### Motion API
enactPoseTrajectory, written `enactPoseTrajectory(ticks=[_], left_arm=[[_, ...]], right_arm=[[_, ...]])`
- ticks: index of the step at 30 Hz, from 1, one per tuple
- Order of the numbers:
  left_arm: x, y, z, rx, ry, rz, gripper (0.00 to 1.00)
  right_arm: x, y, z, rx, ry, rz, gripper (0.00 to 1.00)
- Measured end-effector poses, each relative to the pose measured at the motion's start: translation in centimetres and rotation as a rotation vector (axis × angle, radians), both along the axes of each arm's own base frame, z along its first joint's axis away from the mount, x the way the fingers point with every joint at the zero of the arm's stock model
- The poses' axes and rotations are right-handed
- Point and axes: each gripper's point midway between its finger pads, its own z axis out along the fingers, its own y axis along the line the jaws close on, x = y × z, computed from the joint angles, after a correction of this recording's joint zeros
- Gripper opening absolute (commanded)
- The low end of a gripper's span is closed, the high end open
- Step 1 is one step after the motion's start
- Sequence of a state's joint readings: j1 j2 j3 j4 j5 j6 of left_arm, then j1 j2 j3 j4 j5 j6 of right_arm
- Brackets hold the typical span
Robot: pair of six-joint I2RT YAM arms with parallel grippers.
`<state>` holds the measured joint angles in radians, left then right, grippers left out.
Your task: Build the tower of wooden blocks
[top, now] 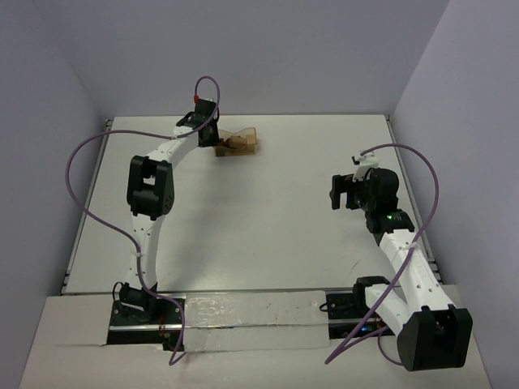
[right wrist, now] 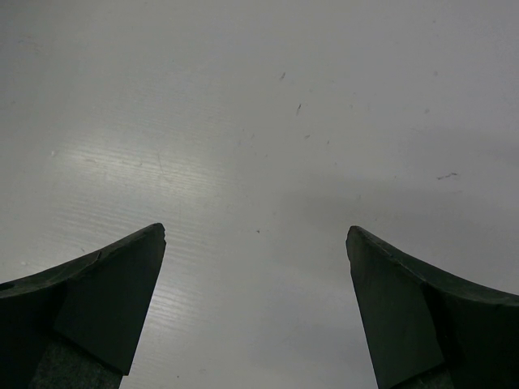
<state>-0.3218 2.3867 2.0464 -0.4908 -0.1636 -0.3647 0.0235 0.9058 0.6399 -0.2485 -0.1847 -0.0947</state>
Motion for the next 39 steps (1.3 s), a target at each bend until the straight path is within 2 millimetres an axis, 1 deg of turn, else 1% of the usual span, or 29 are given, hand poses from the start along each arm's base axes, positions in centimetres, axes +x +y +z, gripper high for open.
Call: enactPoseTrajectory(ticks=[5,7,9,11,13,17,21,25,29,33,39], left_arm=[[0.0,0.1,0.0,0.014,-0.003,-0.009,0.0],[-0.3,0.4,0.0,0.029,-0.005,-0.014,0.0],[-1.2,0.8,0.2,0.047,-0.005,-0.04,0.0],[-2.9,1.5,0.6,0.069,0.007,-0.073,0.0],[-4.9,2.1,1.5,0.087,0.016,-0.114,0.0],[-8.3,2.8,4.4,0.104,-0.001,-0.18,0.0],[-10.8,3.6,7.3,0.115,-0.038,-0.218,0.0],[-13.4,5.3,9.4,0.17,-0.072,-0.216,0.0],[-14.9,7.1,11.0,0.262,-0.097,-0.189,0.0],[-15.7,8.3,12.1,0.348,-0.118,-0.165,0.0],[-17.7,9.7,13.8,0.547,-0.157,-0.152,0.0]], right_arm=[[0.0,0.0,0.0,0.0,0.0,0.0,1.0],[0.0,0.0,0.0,0.0,0.0,0.0,1.0],[0.0,0.0,0.0,0.0,-0.002,0.0,1.0],[0.0,0.0,0.1,0.0,-0.003,0.001,1.0],[0.0,0.0,0.2,0.001,-0.005,0.001,1.0],[-0.1,0.0,0.5,0.001,-0.017,0.003,1.0],[-0.2,0.1,0.9,0.004,-0.032,0.006,1.0],[-0.3,0.2,1.3,0.006,-0.044,0.01,1.0],[-0.3,0.3,1.4,0.008,-0.047,0.014,1.0],[-0.3,0.3,1.3,0.009,-0.045,0.015,1.0],[-0.4,0.3,1.5,0.009,-0.049,0.016,1.0]])
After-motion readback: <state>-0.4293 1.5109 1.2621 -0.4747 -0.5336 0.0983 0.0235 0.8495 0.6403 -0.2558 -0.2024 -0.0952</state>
